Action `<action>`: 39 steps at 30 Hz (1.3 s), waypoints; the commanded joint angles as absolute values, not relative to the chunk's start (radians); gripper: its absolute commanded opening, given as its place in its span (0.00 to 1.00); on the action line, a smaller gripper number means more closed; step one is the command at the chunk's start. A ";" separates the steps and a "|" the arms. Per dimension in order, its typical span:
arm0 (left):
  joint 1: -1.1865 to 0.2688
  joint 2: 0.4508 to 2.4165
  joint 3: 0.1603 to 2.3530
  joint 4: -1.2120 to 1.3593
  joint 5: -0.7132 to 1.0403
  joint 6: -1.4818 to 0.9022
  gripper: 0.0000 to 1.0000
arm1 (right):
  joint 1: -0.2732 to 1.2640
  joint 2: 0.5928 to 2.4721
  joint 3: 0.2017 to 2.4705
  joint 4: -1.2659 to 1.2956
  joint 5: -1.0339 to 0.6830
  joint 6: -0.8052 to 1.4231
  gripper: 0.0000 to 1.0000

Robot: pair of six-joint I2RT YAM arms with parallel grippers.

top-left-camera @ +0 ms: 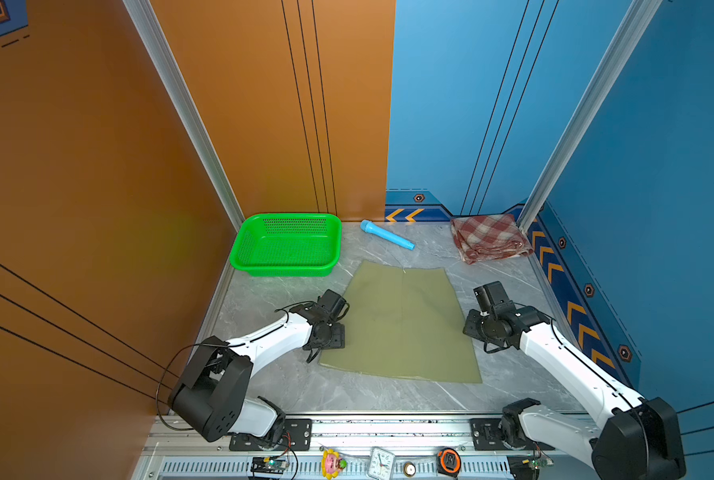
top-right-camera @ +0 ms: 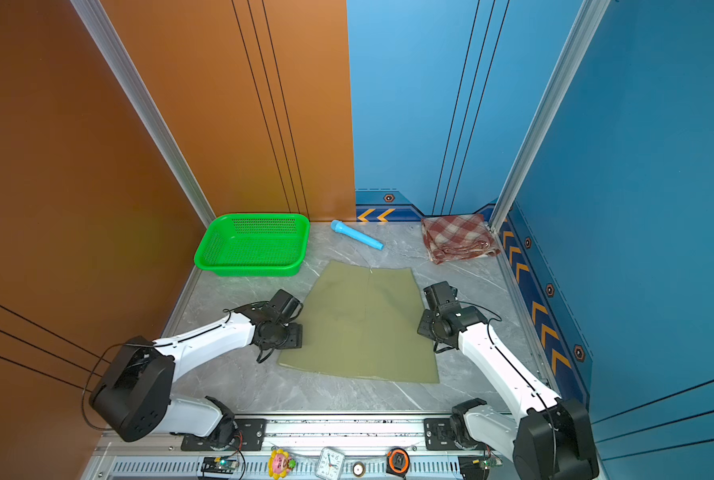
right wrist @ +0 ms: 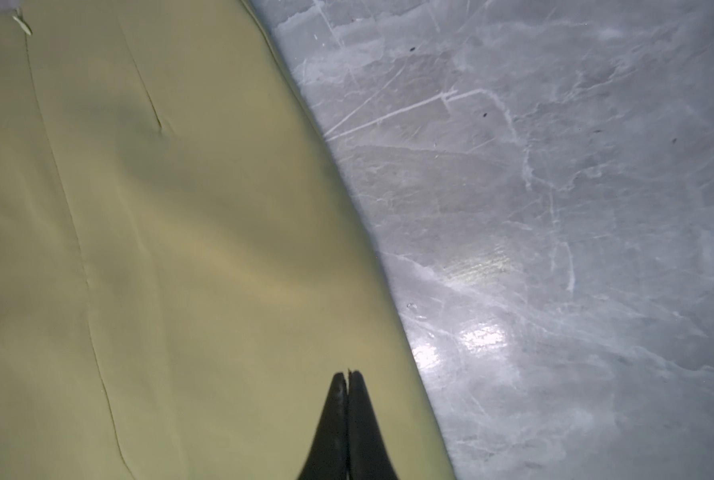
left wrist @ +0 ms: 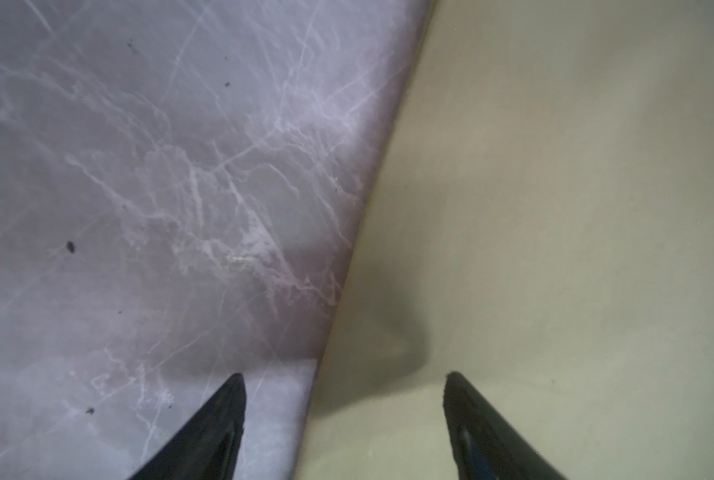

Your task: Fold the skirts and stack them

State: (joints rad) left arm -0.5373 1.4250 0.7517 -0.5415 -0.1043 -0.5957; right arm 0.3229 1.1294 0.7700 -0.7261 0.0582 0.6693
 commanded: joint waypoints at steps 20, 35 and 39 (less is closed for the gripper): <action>-0.542 1.408 0.726 -0.525 -0.082 -0.610 0.74 | 0.339 1.140 0.545 -0.714 0.022 0.733 0.52; -0.469 1.353 0.673 -0.478 0.053 -0.640 0.68 | 0.369 1.100 0.619 -0.761 0.092 0.708 0.00; -0.465 1.337 0.642 -0.454 0.071 -0.640 0.62 | 0.411 1.073 0.722 -0.844 0.150 0.696 0.00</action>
